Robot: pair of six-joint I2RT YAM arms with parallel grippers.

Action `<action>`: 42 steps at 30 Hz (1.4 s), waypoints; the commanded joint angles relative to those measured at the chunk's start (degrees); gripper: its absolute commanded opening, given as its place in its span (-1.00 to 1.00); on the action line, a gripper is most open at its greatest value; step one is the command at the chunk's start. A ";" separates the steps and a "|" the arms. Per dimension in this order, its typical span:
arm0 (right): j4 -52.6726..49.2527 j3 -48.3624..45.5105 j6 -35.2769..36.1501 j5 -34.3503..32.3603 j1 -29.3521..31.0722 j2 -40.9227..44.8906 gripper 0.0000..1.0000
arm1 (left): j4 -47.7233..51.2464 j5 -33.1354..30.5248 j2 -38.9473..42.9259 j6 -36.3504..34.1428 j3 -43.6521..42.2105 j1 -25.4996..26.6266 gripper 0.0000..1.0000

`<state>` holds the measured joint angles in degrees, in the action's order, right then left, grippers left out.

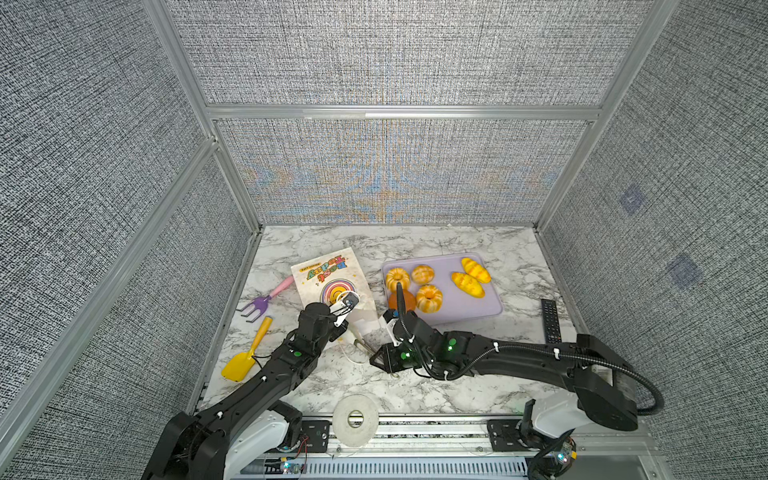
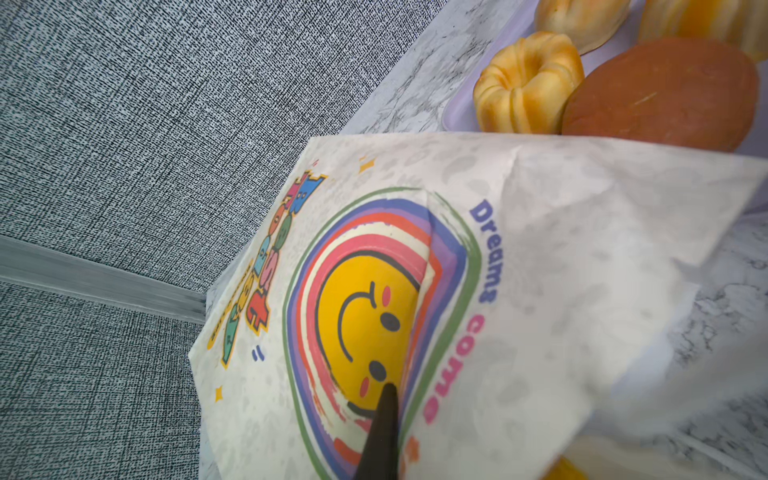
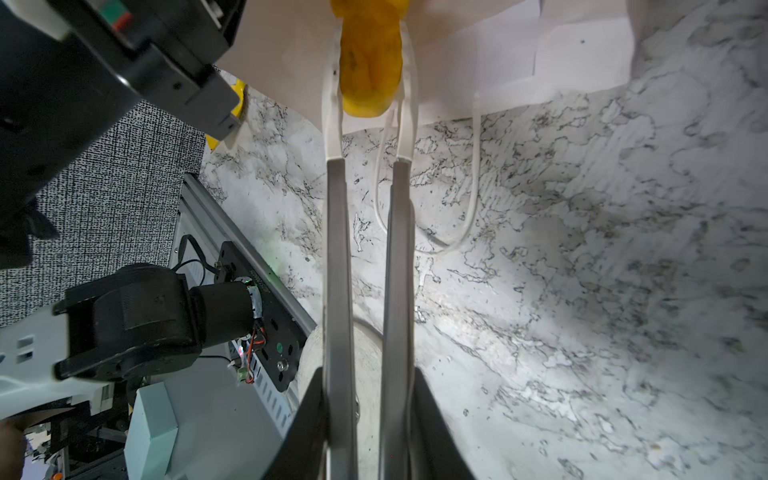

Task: Take the fake bread out of the paper bag
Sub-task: 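Pinch a long yellow bread inside the bag with the tongs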

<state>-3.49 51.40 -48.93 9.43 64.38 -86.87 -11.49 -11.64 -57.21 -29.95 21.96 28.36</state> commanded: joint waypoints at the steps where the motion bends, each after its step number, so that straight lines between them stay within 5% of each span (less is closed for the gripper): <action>1: 2.63 -1.26 -1.42 -0.41 -0.20 0.45 -1.00 | -1.60 -0.49 -0.07 0.59 0.29 -0.02 -1.00; 9: 2.07 5.64 0.65 -0.55 -0.99 -5.45 -1.00 | -1.73 -0.11 -0.11 0.78 0.37 0.00 -1.00; 18: -3.94 11.97 1.95 -2.97 -1.69 -8.42 -0.31 | -1.85 -0.49 0.05 0.53 0.26 -0.02 -1.00; 42: -4.01 16.74 5.31 -1.78 -2.24 -13.52 -0.19 | -1.70 -0.19 0.04 0.69 0.13 -0.01 -1.00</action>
<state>-8.73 67.18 -44.56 6.79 62.22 -99.70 -11.99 -11.90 -57.21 -29.76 21.96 28.36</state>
